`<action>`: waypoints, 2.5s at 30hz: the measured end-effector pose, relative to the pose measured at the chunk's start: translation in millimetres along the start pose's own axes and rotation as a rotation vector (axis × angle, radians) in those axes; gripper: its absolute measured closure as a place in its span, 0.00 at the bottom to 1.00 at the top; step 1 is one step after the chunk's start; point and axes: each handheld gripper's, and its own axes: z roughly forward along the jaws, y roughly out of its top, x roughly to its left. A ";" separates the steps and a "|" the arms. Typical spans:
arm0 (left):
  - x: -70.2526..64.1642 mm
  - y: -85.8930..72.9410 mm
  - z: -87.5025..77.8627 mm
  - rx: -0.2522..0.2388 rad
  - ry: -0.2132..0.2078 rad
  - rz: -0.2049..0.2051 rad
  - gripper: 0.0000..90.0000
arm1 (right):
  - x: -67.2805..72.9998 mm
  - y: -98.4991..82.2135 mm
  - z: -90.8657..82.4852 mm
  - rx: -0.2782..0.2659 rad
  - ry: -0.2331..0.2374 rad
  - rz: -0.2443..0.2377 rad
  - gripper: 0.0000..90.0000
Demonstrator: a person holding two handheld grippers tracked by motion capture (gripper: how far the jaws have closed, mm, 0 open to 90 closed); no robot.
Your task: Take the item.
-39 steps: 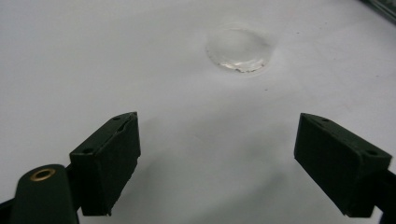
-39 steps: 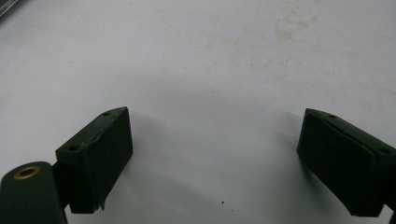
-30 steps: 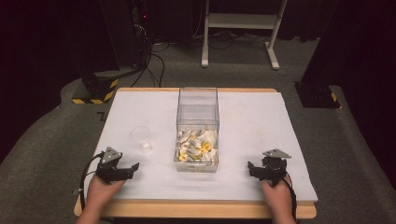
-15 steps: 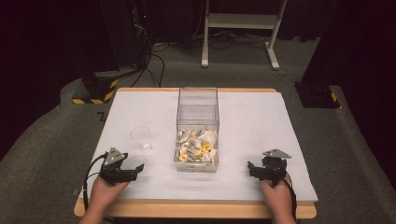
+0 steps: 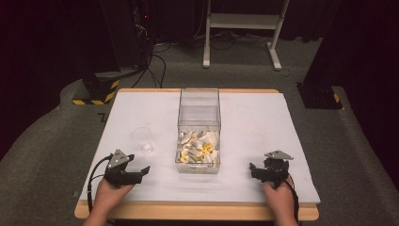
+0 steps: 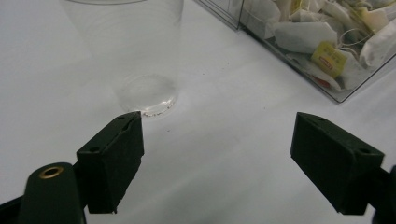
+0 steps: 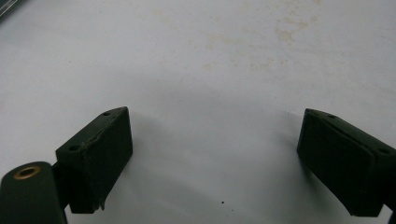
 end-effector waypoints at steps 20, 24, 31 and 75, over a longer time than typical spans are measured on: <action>-16.0 14.3 6.2 -0.039 -0.064 0.010 0.21 | 0.0 0.0 0.0 0.000 0.000 0.000 0.11; -18.9 16.2 5.7 -0.046 -0.079 0.008 0.21 | 0.0 0.0 0.0 0.000 0.000 -0.001 0.11; -26.3 22.9 4.1 -0.067 -0.114 0.011 0.21 | 0.0 0.0 -0.1 0.000 0.000 0.000 0.12; -68.4 92.4 22.8 -0.129 -0.277 0.087 0.24 | 0.5 -0.2 -0.2 -0.001 -0.003 0.000 0.12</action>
